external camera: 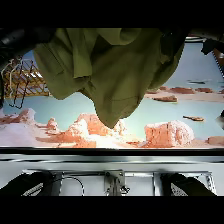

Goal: Fold the shirts.

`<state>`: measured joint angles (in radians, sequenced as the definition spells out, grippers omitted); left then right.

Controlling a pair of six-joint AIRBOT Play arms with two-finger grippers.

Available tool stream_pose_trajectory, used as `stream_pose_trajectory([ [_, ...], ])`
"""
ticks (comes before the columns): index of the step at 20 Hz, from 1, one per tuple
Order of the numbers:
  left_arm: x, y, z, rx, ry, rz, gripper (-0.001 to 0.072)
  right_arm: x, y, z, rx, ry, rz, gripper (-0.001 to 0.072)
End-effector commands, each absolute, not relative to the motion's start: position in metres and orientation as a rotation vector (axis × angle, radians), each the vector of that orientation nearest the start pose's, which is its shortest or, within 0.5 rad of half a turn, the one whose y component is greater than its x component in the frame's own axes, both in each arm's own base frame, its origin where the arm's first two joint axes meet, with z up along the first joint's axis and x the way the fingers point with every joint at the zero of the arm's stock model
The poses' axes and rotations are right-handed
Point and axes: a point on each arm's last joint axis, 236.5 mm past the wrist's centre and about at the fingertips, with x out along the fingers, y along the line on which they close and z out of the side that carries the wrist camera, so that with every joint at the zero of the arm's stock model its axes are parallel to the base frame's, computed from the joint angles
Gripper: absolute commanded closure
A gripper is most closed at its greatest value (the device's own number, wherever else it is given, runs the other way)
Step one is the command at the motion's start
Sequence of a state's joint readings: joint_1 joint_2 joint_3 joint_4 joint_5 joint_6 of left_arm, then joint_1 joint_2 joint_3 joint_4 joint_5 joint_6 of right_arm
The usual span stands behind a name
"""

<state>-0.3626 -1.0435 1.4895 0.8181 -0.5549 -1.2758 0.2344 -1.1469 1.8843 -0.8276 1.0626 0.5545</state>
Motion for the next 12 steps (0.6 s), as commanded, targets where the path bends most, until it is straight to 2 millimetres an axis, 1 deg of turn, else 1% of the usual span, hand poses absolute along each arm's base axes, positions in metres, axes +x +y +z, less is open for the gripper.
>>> stream_pose_trajectory([
  [1, 0.368, -0.265, 0.362, -0.302, 0.263, -0.822, 0.0649, 0.354, 0.223, 0.435, -0.522, -0.09, 0.858, 0.0641],
  [2, 0.365, -0.265, 0.361, -0.293, 0.271, -0.826, 0.0649, 0.354, 0.223, 0.435, -0.523, -0.091, 0.858, 0.0641],
  [4, 0.362, -0.26, 0.373, -0.309, 0.234, -0.816, 0.0651, 0.354, 0.223, 0.435, -0.522, -0.091, 0.857, 0.0641],
  [5, 0.358, -0.259, 0.376, -0.32, 0.236, -0.82, 0.0651, 0.355, 0.223, 0.435, -0.522, -0.092, 0.856, 0.0641],
  [7, 0.346, -0.265, 0.366, -0.309, 0.297, -0.853, 0.0651, 0.356, 0.221, 0.436, -0.527, -0.095, 0.845, 0.0641],
  [8, 0.344, -0.267, 0.362, -0.303, 0.314, -0.861, 0.065, 0.357, 0.221, 0.436, -0.528, -0.095, 0.842, 0.0641],
  [10, 0.348, -0.264, 0.364, -0.306, 0.304, -0.85, 0.0647, 0.356, 0.221, 0.436, -0.525, -0.096, 0.845, 0.0641],
  [11, 0.35, -0.261, 0.364, -0.308, 0.3, -0.842, 0.0597, 0.356, 0.222, 0.437, -0.522, -0.097, 0.848, 0.0641],
  [12, 0.352, -0.256, 0.363, -0.308, 0.302, -0.83, 0.0405, 0.355, 0.222, 0.437, -0.519, -0.099, 0.851, 0.0641],
])
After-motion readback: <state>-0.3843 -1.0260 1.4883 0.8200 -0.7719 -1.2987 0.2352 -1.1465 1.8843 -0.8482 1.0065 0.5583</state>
